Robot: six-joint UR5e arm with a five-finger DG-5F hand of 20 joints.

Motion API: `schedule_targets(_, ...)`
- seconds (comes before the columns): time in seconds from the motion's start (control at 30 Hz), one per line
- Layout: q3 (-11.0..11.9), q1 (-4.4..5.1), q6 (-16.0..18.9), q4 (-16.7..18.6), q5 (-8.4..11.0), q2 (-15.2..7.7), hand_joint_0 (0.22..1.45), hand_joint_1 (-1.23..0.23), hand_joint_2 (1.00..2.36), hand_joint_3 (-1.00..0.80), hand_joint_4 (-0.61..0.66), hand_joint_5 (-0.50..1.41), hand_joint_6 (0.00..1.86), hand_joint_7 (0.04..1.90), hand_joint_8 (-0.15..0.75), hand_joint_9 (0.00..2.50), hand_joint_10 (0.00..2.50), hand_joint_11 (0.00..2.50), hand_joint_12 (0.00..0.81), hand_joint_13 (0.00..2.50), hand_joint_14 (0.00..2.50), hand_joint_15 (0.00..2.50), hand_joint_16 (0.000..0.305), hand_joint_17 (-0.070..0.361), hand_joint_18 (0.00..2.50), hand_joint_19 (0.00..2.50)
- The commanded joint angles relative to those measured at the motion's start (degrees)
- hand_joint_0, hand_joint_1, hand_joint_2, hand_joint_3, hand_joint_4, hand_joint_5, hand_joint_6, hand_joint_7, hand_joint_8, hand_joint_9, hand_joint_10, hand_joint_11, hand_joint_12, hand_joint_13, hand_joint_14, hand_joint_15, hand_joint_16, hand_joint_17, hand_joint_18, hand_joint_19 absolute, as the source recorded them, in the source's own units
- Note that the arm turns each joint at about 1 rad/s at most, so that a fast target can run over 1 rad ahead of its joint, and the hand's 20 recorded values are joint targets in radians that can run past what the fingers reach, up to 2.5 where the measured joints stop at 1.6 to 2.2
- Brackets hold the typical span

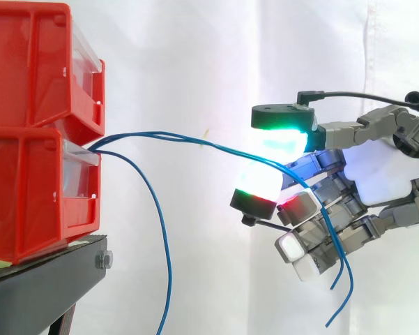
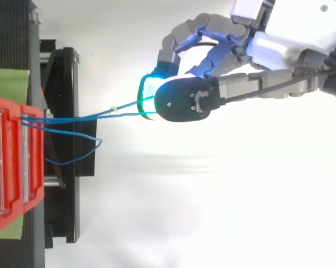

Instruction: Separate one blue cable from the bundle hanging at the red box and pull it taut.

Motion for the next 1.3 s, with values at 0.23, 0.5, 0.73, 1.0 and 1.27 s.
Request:
schedule_targets(0.23,0.00,-0.01,-0.05,-0.75,0.53,-0.01,0.68,-0.74,1.03,-0.23,-0.09,-0.24,0.91,0.97,0.255,1.05,0.01,1.40,0.351,0.75,0.02,0.62,0.047,0.106,0.63,0.57)
schedule_targets(0.5,-0.08,0.16,0.65,-0.93,0.61,-0.01,0.70,-0.75,1.03,-0.17,-0.17,-0.23,0.92,1.00,0.251,1.06,0.01,1.40,0.348,0.75,0.02,0.62,0.047,0.106,0.63,0.56)
schedule_targets(0.73,-0.26,0.16,2.41,-2.25,0.61,-0.01,0.70,-0.78,1.02,-0.23,-0.20,-0.22,0.89,1.03,0.245,0.78,0.02,0.58,0.312,0.55,0.01,0.21,0.044,0.098,0.57,0.44)
schedule_targets(1.0,-0.26,0.16,2.76,-3.04,0.44,-0.01,0.71,-0.80,1.02,-0.25,-0.20,-0.21,0.88,1.06,0.180,0.45,0.00,0.00,0.273,0.39,0.00,0.02,0.040,0.091,0.49,0.34)
schedule_targets(1.27,-0.26,-0.01,2.76,-3.13,0.17,-0.01,0.68,-0.78,1.00,-0.50,-0.02,-0.21,0.84,0.91,0.197,0.45,0.00,0.10,0.294,0.37,0.00,0.07,0.042,0.096,0.48,0.39)
